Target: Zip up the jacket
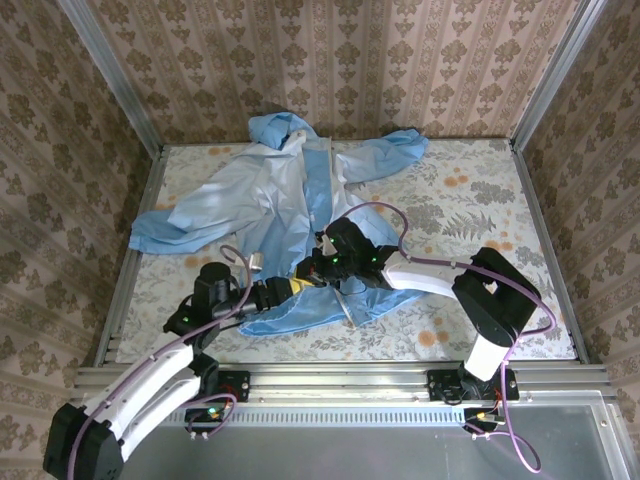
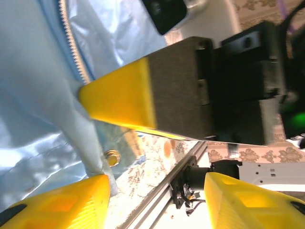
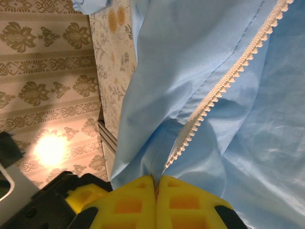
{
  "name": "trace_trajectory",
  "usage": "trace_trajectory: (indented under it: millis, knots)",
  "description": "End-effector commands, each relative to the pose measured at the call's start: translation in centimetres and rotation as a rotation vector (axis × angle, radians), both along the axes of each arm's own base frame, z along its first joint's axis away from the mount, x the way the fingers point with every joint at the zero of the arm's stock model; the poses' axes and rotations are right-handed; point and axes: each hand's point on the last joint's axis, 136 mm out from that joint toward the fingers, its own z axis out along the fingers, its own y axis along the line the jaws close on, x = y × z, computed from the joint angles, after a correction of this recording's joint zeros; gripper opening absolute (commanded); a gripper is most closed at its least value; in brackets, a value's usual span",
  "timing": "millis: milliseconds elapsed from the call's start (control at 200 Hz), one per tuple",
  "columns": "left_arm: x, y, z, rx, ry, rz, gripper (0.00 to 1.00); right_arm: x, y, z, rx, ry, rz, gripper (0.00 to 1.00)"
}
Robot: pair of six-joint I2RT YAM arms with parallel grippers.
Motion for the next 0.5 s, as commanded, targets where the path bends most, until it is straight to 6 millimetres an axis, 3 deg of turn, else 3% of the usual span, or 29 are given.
trace_trajectory:
  millis: [0,275,450,495]
  knots:
    - [0.3,0.1,-1.4,0.025,0.046,0.046,0.54,0.0,0.5,1.0,0.026,-0.023,-0.006,0.0]
    - [0.7,0.3,-2.3,0.05,0.05,0.07,0.53,-0.2,0.2,1.0,0.023,-0.02,-0.017,0.0]
    - [1.1,0.1,-2.7,0.057,0.051,0.07,0.58,-0.2,0.6,1.0,0.033,-0.009,-0.01,0.0]
    - [1.2,0.0,-2.7,0.054,0.049,0.07,0.53,-0.2,0.8,1.0,0.037,-0.006,-0.001,0.0]
